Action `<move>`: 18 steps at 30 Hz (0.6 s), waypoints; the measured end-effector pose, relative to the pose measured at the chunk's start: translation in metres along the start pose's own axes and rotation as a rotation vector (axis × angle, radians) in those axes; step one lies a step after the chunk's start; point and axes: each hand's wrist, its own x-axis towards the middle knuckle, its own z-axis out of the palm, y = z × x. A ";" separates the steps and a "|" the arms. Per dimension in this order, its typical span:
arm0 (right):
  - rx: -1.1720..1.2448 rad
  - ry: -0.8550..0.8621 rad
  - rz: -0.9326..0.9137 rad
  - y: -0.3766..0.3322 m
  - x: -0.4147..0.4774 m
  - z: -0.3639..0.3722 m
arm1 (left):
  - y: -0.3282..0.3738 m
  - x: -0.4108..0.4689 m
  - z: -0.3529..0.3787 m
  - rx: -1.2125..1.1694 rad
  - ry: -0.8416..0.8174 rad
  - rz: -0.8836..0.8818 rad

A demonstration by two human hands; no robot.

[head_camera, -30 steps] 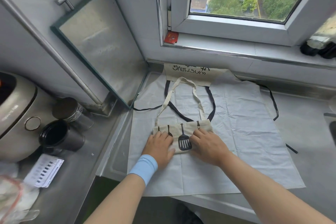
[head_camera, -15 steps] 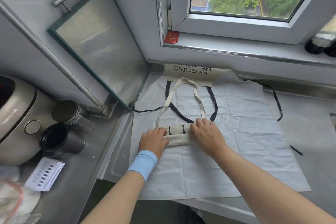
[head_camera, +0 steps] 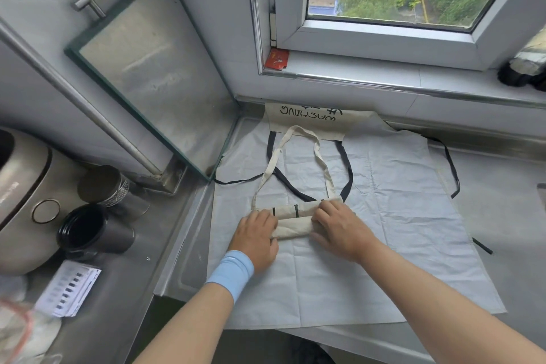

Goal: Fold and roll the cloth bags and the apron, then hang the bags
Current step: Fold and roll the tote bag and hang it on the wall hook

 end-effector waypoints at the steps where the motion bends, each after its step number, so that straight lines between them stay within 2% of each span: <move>1: -0.021 -0.038 -0.014 0.003 0.000 -0.002 | -0.006 -0.001 0.000 -0.045 0.005 0.022; 6: -0.092 -0.113 -0.006 0.002 0.010 -0.008 | -0.023 0.002 -0.007 -0.248 -0.023 -0.055; 13: 0.051 -0.079 0.266 0.002 0.032 -0.016 | -0.027 0.022 -0.023 -0.416 -0.044 -0.280; 15: -0.045 -0.066 0.288 -0.001 0.038 -0.016 | -0.022 0.026 -0.024 -0.368 -0.015 -0.327; 18: -0.242 -0.002 0.230 -0.005 0.046 -0.018 | -0.013 0.036 -0.026 -0.112 0.084 -0.332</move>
